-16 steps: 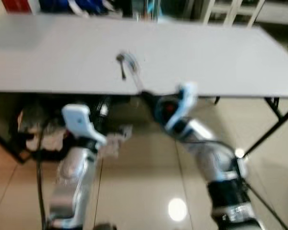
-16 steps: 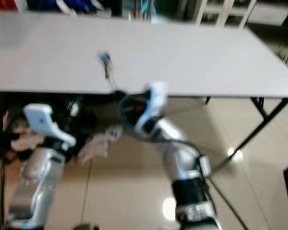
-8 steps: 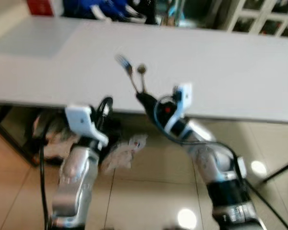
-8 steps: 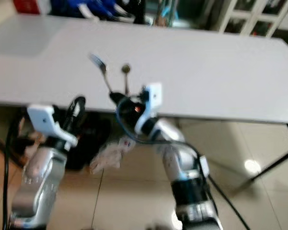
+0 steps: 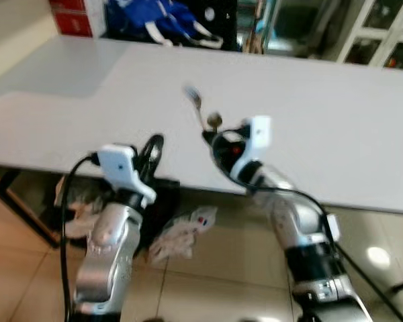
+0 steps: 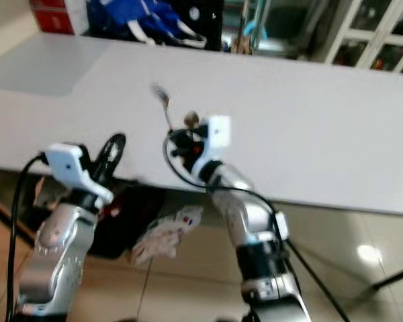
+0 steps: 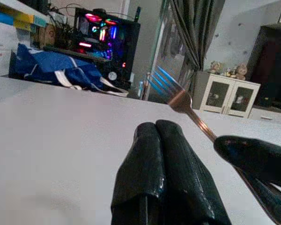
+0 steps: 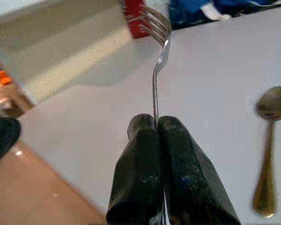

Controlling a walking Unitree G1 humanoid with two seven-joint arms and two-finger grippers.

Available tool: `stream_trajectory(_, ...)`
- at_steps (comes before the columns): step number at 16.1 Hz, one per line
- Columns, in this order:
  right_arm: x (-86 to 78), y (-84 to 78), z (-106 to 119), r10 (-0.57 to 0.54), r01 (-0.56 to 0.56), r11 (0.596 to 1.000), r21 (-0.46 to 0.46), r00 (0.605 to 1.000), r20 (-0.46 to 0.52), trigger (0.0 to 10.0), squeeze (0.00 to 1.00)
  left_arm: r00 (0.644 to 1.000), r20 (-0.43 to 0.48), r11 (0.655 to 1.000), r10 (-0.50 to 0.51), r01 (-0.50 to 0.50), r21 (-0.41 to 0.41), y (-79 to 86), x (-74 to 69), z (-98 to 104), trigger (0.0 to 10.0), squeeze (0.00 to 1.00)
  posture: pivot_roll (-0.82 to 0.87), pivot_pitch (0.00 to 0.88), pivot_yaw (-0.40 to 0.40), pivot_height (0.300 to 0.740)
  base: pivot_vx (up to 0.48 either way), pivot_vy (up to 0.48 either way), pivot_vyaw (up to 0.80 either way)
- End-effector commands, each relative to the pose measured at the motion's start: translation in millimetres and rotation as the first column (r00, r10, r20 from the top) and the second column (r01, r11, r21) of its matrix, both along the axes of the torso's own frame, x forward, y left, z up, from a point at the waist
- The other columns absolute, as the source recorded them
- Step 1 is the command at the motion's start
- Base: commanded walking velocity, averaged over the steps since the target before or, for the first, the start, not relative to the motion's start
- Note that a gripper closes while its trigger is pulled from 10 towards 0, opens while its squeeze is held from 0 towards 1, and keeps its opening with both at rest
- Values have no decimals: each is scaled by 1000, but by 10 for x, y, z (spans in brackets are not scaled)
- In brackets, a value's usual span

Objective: Setting the table

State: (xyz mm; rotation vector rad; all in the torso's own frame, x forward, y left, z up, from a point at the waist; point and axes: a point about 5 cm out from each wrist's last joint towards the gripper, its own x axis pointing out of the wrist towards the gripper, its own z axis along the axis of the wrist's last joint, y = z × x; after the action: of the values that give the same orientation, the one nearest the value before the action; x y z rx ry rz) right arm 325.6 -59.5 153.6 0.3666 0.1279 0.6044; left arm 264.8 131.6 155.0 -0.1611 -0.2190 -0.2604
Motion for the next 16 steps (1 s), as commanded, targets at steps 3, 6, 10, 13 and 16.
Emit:
stream_trajectory(3, 119, -111, -58, -106, 103, 994, -45, 991, -86, 10000, 0, 1000, -26, 1000, -6, 6, -1, -56, 23, -17, 10000, 0, -120, 49, -15, 740, 81, 0, 0)
stream_trajectory(6, 243, -61, -44, -170, 173, 985, 3, 973, -157, 10000, 0, 1000, -28, 1000, 0, 0, -8, -57, 8, -5, 10000, 0, -110, 62, -16, 740, 0, 0, 0)
stream_trajectory(10, 411, -10, -76, -194, 223, 971, 87, 947, -257, 10000, 0, 999, -36, 1000, 20, -20, -6, -53, -50, 14, 10000, 0, -90, 101, -20, 740, 0, 0, 0)
stream_trajectory(13, 506, -55, -2, -205, 260, 951, 167, 935, -289, 10000, 0, 998, -45, 999, 41, -41, -1, -30, -158, 47, 10000, 0, -67, 154, -24, 740, 0, 0, 0)
stream_trajectory(16, 562, -92, 157, -173, 235, 937, 257, 954, -244, 10000, 0, 997, -58, 998, 54, -53, 16, 6, -288, 79, 10000, 0, -48, 218, -20, 740, 0, 0, 0)
